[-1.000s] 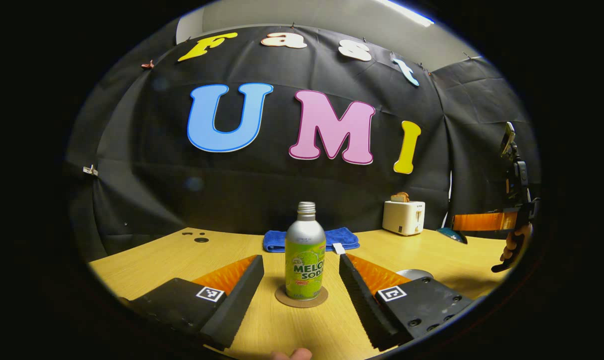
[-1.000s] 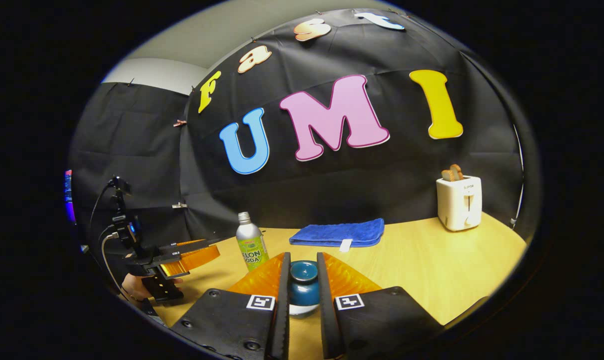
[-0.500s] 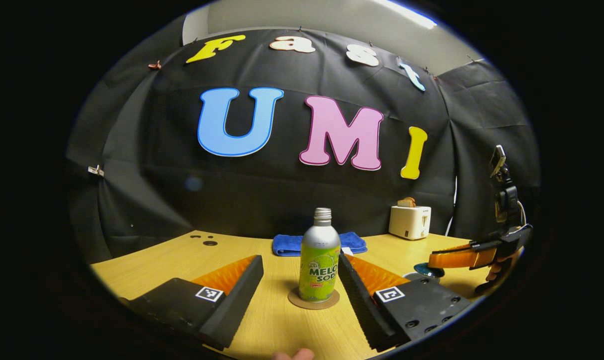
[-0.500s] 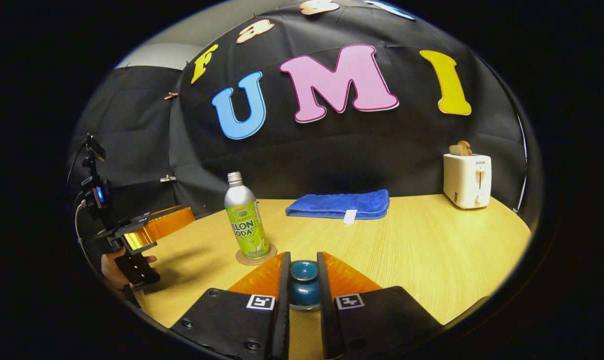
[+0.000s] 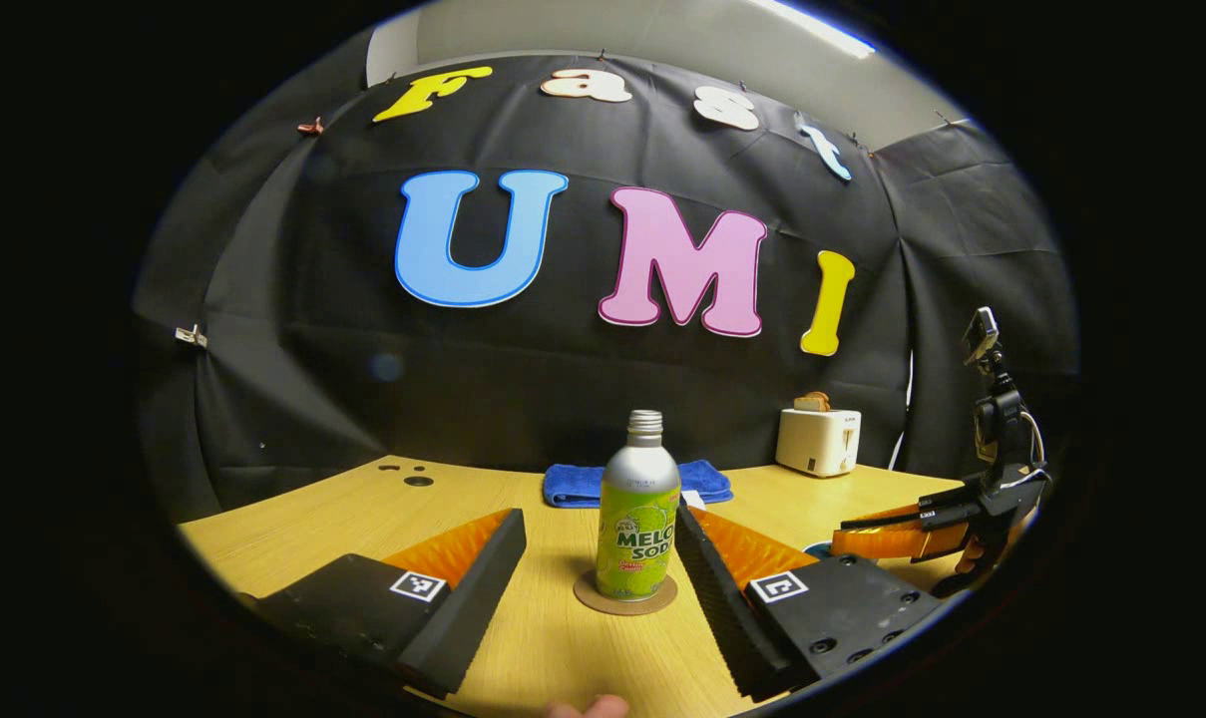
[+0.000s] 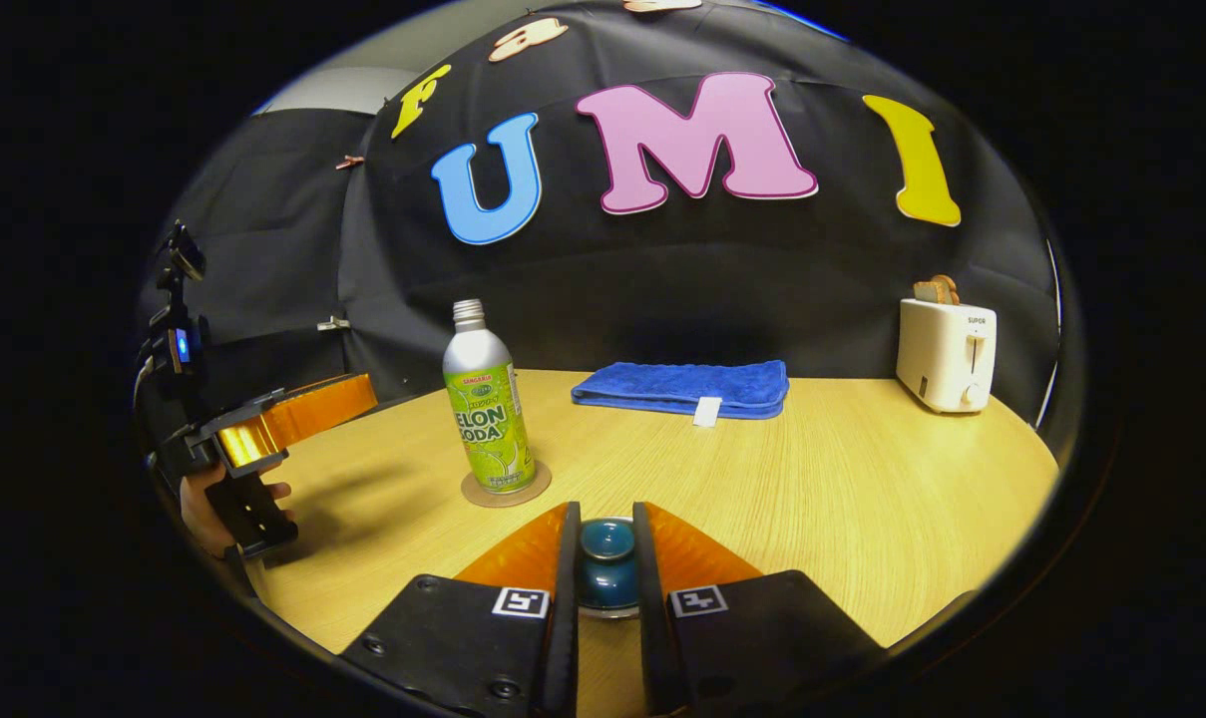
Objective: Open the teacup lid with one hand, grasp the water bottle and pour water into the teacup with the other hand; after pouring, place the water bottle on the coaster and then close the teacup lid.
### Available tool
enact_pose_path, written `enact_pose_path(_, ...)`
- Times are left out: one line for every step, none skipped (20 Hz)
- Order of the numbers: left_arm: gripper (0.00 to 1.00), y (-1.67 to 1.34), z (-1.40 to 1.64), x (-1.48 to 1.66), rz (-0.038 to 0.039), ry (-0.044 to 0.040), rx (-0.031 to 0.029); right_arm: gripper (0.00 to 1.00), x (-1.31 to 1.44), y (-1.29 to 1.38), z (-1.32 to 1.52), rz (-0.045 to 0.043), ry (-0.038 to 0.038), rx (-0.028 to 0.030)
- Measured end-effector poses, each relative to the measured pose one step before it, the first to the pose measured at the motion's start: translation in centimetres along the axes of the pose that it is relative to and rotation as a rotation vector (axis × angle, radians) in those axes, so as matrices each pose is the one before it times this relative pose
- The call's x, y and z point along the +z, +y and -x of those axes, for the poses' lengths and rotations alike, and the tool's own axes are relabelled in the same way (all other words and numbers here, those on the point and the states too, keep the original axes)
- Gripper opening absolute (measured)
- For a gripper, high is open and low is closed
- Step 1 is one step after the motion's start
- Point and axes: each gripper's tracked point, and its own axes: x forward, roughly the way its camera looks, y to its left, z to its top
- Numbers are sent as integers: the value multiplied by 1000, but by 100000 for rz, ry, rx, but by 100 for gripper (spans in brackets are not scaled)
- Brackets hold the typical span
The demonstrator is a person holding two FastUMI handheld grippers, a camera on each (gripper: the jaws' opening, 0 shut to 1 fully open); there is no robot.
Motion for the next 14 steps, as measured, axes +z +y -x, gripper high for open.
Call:
enact_pose_path(95, -63, -52, -35, 16, 6, -275, 29, -74, 83, -42, 1249, 160, -239)
enact_pose_path(95, 45, 31, 8, -106, 92, -4, 29, 8, 32, 27, 1089, 202, -325)
enact_pose_path(95, -22, -15, 0, -19, -34, -3, 30, -76, 29, -97, 1208, 403, -262)
enact_pose_path(95, 50, 35, 88, -66, -145, 146, 36, 0, -57, -44, 1238, 144, -546)
enact_pose_path(95, -47, 9, 27, -68, -6, 14, 26, 0, -103, -19, 1314, 449, -933)
enact_pose_path(95, 51, 33, -5, -124, 15, 158, 33, -1, -191, 19, 1286, 225, -1091)
enact_pose_path(95, -10, 1, -51, 31, -57, 13, 35, 48, -79, 48, 660, -39, -579)
enact_pose_path(95, 10, 5, 75, 139, -59, -116, 37, 269, 24, 130, -108, -767, 127)
enact_pose_path(95, -8, 14, 80, -5, -144, -23, 40, 402, -6, 86, -365, -1484, -55)
enact_pose_path(95, 21, 38, 74, -113, -144, 53, 42, 629, -22, 330, -626, -1998, 151)
enact_pose_path(95, -115, 42, 72, -101, -268, -117, 44, 740, -37, 516, -1054, -2265, 266)
enact_pose_path(95, -44, 32, 132, -41, -189, -143, 50, 1207, 144, 647, -1136, -3677, 895)
enact_pose_path(95, -42, 35, 91, -30, -301, 158, 61, 1575, 43, 776, -368, -4559, 136)
enact_pose_path(95, -139, 114, 163, 142, -320, -186, 63, 1571, -129, 943, 281, -4972, -38)
